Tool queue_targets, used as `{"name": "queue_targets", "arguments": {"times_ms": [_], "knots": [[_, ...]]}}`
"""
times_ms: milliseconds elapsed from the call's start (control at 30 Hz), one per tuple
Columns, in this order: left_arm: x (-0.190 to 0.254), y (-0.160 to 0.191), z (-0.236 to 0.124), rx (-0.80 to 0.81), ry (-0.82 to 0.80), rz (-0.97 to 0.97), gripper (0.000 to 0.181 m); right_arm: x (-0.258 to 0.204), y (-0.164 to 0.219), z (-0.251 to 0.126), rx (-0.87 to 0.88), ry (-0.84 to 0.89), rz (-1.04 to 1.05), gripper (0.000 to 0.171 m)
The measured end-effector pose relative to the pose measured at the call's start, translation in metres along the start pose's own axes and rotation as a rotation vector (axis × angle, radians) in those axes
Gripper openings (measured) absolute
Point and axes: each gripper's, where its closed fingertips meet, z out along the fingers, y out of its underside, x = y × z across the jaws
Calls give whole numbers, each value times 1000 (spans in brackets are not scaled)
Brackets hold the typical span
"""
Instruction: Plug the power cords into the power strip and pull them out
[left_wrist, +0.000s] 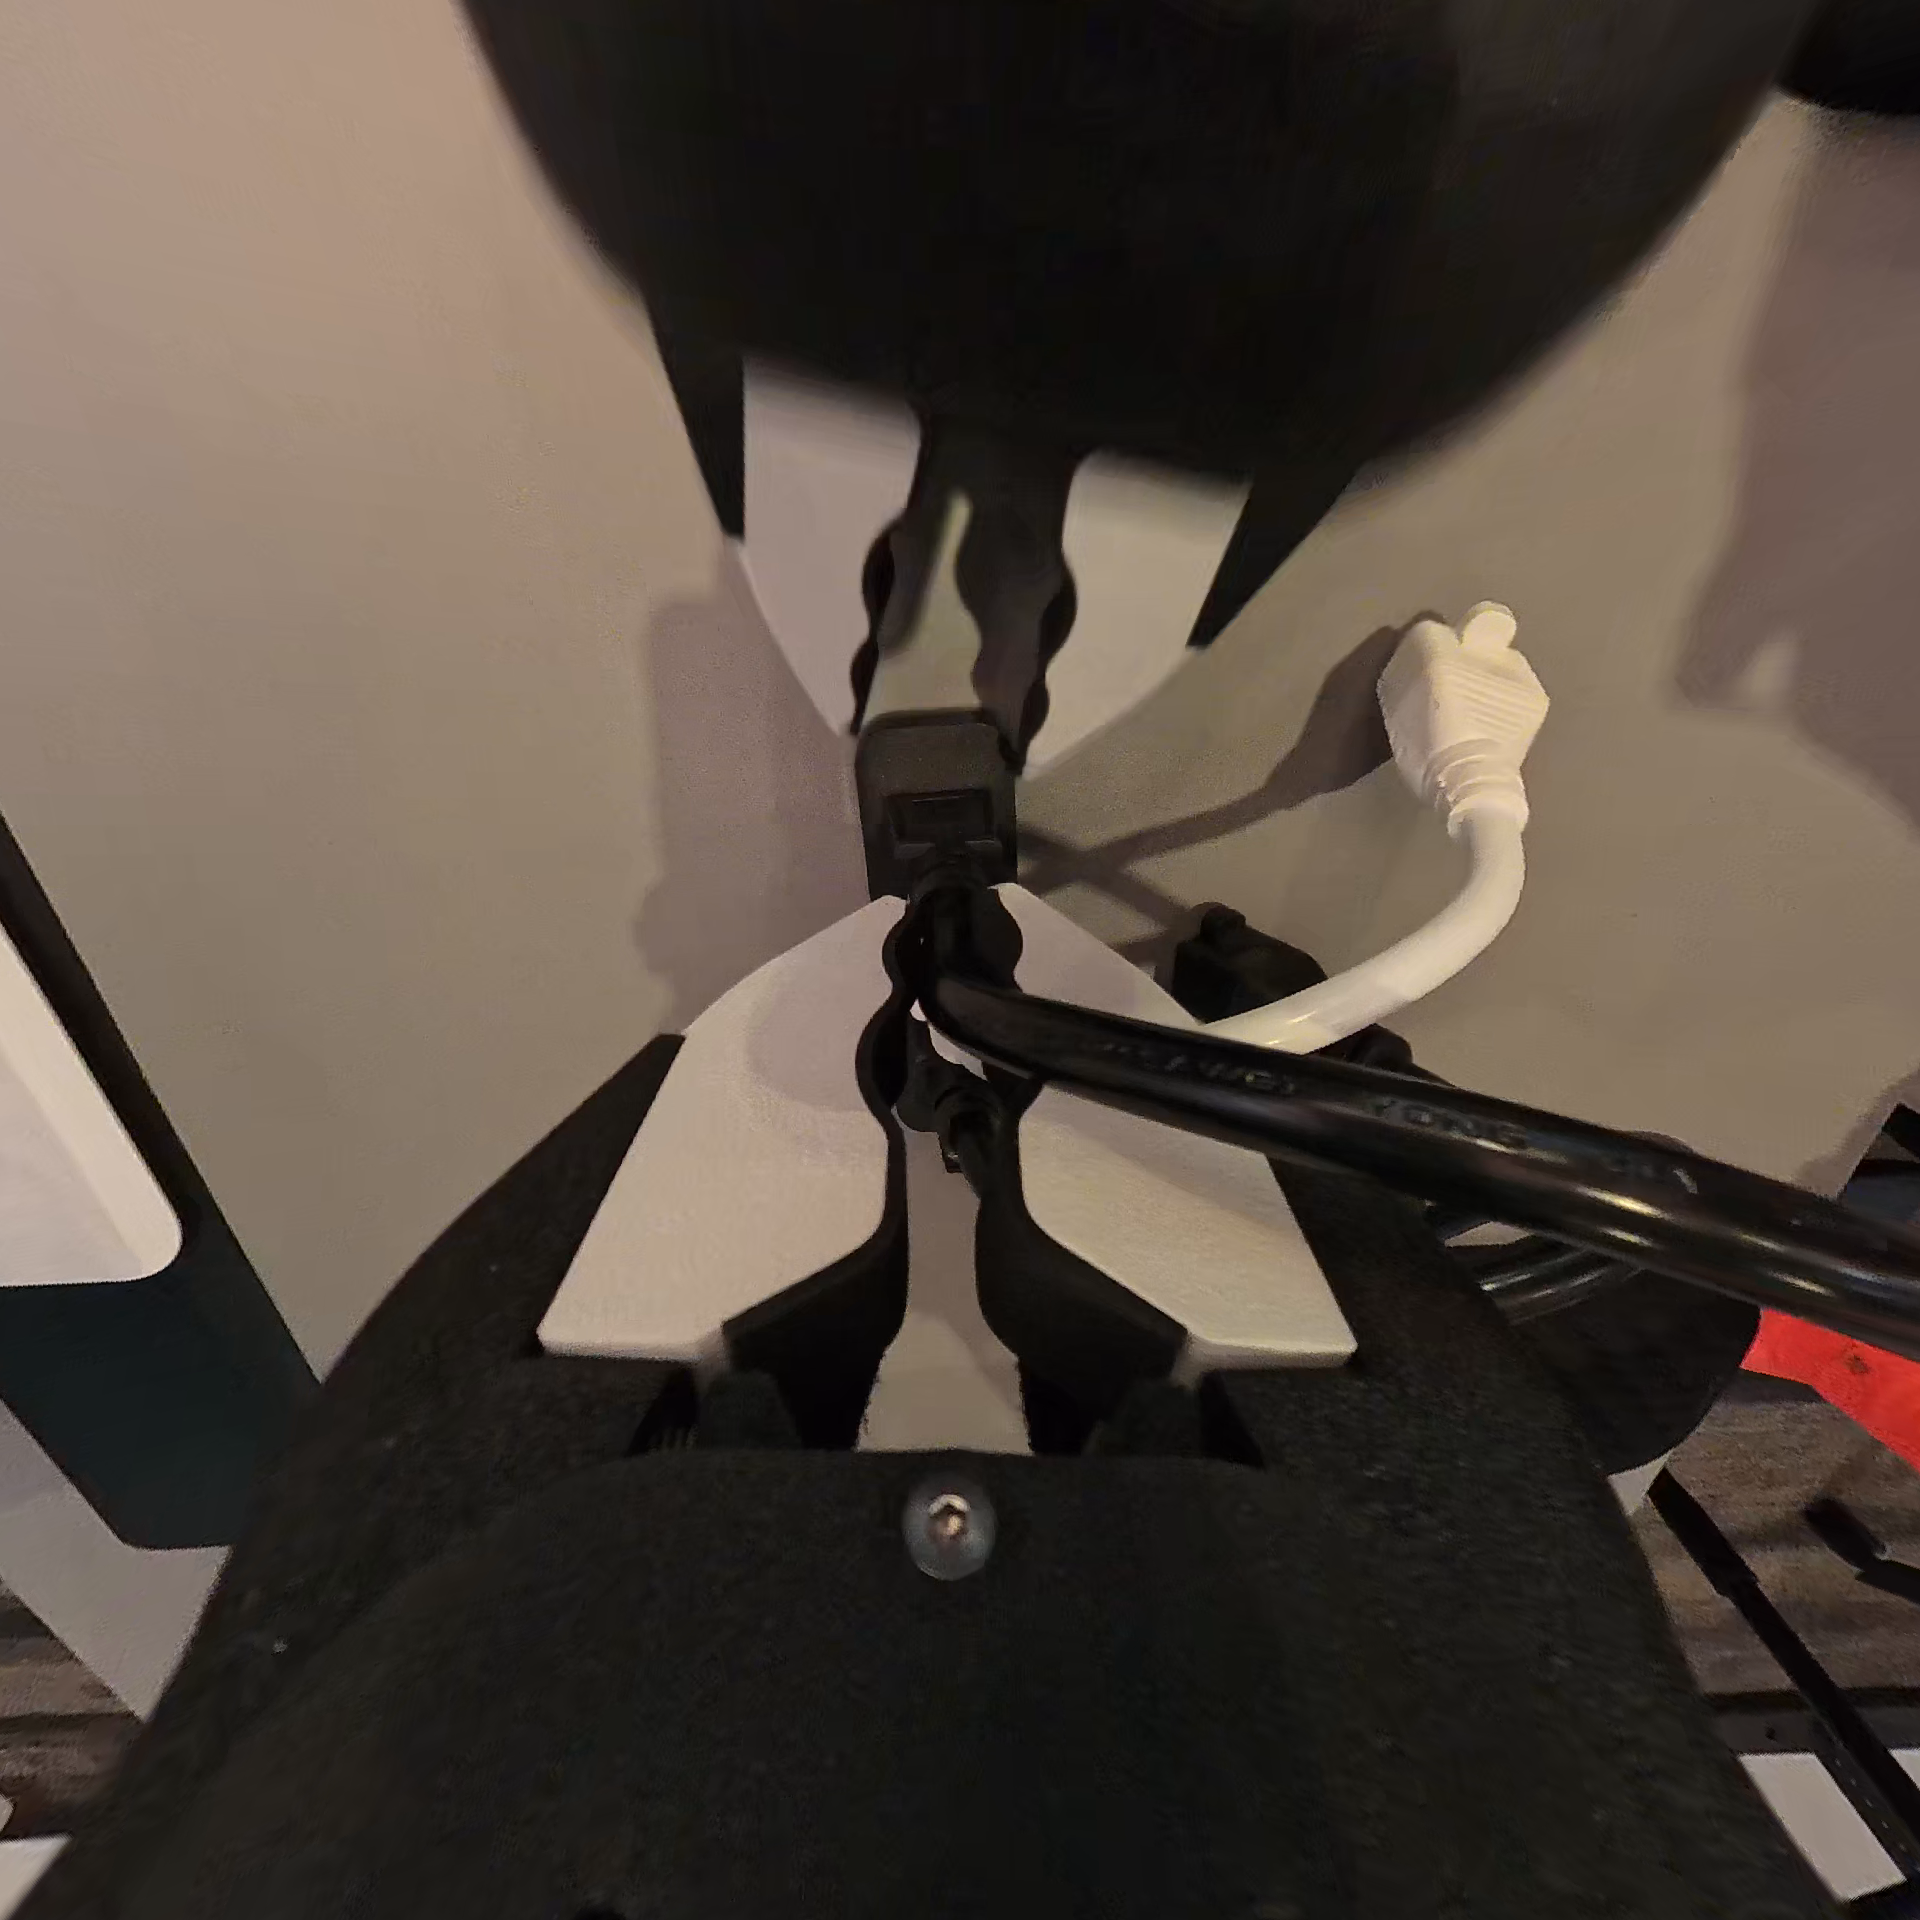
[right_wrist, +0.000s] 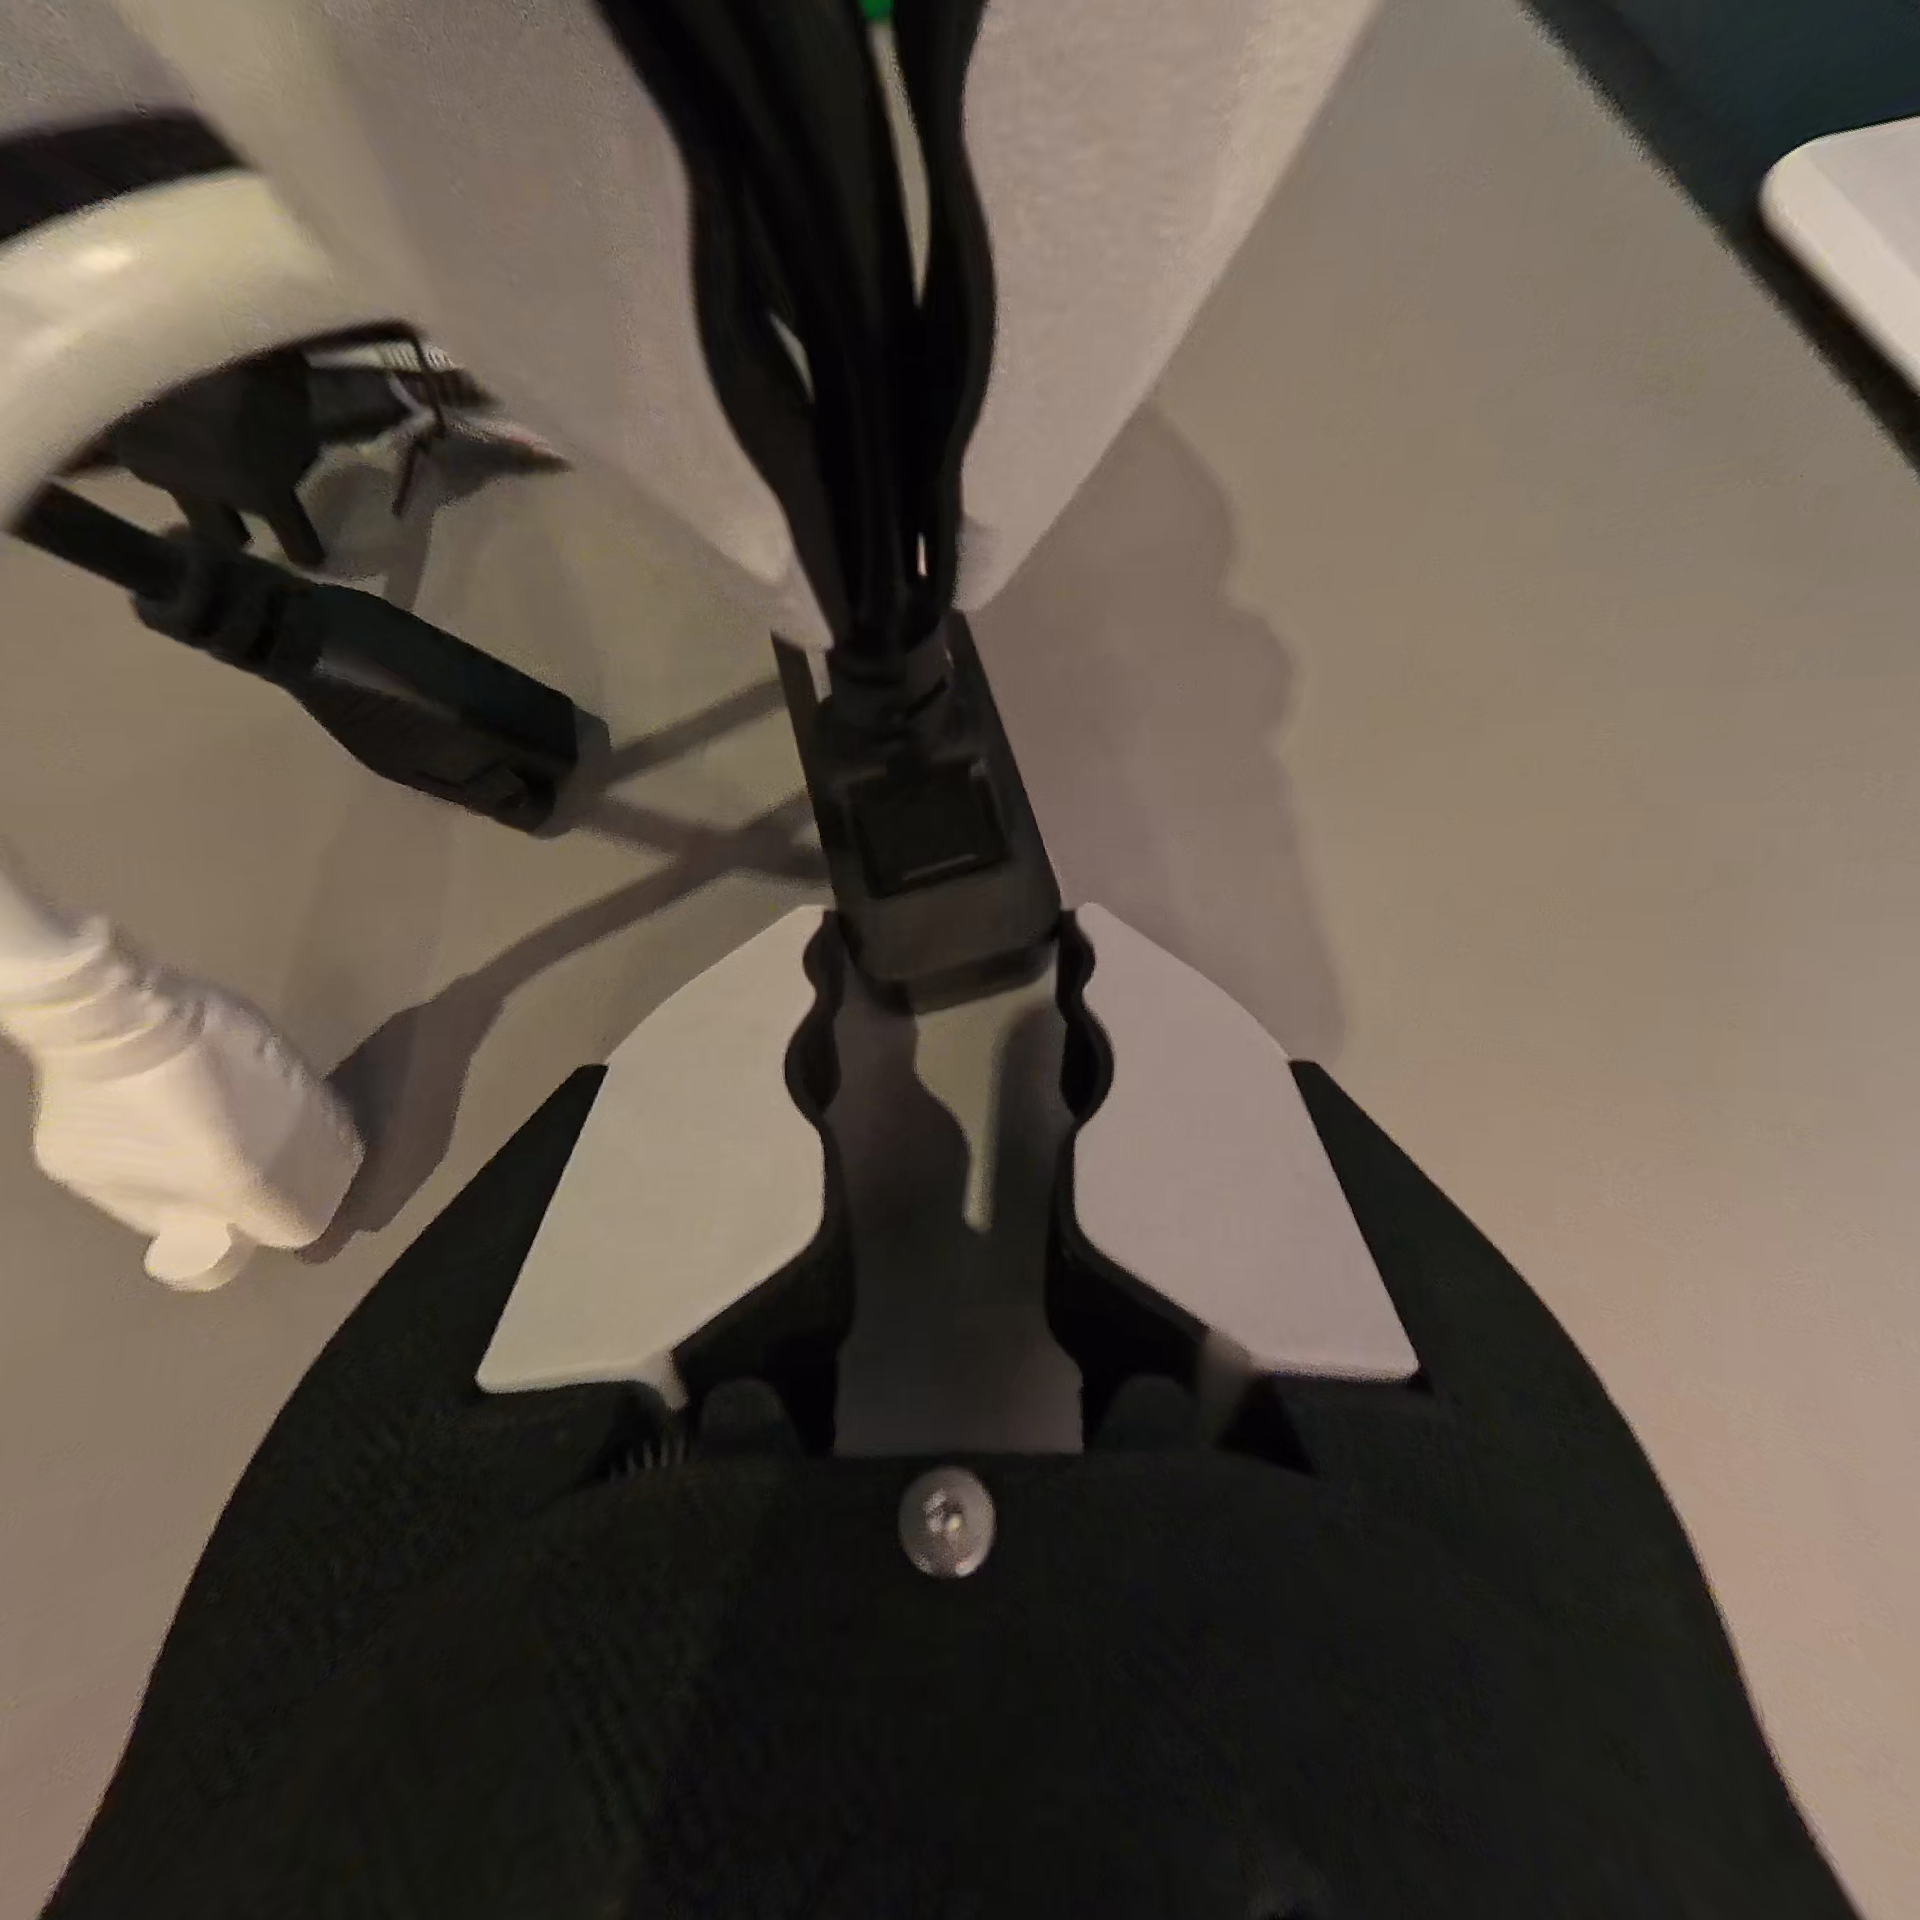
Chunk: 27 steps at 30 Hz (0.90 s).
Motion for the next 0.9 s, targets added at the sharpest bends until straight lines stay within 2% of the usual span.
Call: {"name": "queue_targets", "arguments": {"times_ms": [133, 233, 367, 467, 567, 900], "knots": [[0, 0, 0, -12, -1, 9, 11, 11, -12, -39, 166, 38, 80, 36], [1, 1, 0, -25, 20, 22, 10, 17, -6, -53, 200, 81, 88, 35], [3, 7, -1, -100, 70, 8, 12, 9, 0, -37, 150, 30, 68, 36], [2, 7, -1, -89, 71, 4, 12, 3, 6, -21, 65, 9, 19, 40], [0, 9, 0, -88, 31, 7, 9, 2, 3, -15, 52, 22, -20, 43], [-1, 10, 2, -149, 16, 43, 10, 21, 7, -37, 130, 96, 108, 41]]}}
